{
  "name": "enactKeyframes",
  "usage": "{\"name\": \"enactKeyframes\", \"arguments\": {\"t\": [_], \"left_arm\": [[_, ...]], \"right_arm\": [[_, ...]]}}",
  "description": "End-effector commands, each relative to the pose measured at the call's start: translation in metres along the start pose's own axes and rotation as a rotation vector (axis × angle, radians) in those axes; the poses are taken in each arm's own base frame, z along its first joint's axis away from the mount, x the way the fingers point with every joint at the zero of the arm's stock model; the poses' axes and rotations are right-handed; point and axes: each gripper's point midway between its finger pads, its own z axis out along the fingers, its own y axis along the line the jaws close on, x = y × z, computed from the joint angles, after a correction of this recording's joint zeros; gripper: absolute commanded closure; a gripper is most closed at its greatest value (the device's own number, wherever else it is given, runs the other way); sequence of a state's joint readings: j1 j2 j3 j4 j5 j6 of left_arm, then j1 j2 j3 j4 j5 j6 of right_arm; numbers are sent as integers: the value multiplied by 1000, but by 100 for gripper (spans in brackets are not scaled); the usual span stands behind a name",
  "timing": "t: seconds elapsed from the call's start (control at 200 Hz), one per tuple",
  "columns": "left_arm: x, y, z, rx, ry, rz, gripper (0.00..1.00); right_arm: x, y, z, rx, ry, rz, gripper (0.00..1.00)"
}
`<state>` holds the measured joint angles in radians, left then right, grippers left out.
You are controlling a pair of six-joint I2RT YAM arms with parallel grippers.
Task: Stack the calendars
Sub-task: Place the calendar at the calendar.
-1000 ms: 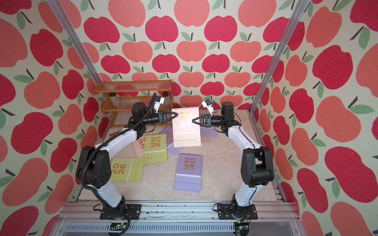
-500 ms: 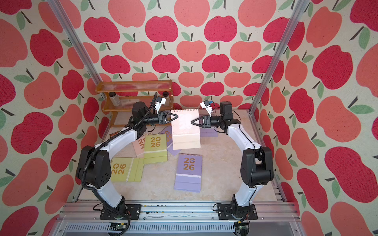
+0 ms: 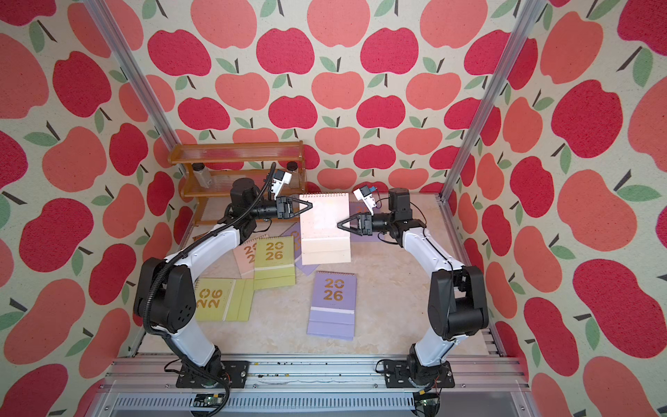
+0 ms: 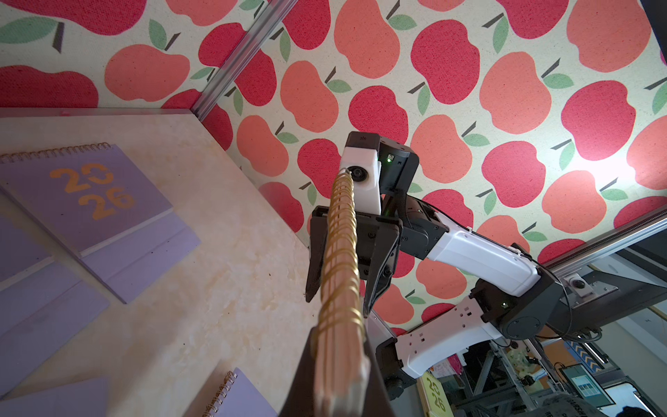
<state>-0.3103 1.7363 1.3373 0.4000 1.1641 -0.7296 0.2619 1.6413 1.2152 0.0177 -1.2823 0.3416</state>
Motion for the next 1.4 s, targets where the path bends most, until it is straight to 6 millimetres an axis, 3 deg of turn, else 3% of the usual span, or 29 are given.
{"name": "enactKeyframes", "arguments": {"t": [0.0,0.365,0.68,0.86,0.95,1.071,1.136,1.181,1.246,1.396], "left_arm": [[-18,-20,-5,31,-24,93,100],[-13,-16,-4,38,-22,71,100],[-11,-13,-4,34,-20,63,100],[-11,-11,-4,25,-21,58,100],[-11,-8,-3,21,-23,54,100],[-13,-8,-4,18,-17,53,69],[-16,-8,-9,-1,-19,59,44],[-18,-7,-14,-30,-24,61,33],[-19,-7,-25,-69,-36,76,25],[-19,-13,-54,-158,-63,110,23]], "right_arm": [[-7,11,-4,3,-41,-55,50],[-13,12,-3,-28,-87,-77,58],[-7,13,2,-43,-74,-59,76],[-1,10,2,-33,-73,-35,100],[5,8,3,-24,-68,-17,100],[20,-3,2,26,-63,51,100],[28,-9,1,55,-63,98,100],[36,-11,0,71,-64,140,100],[52,-13,0,88,-54,219,100],[94,-14,-9,193,-34,367,100]]}}
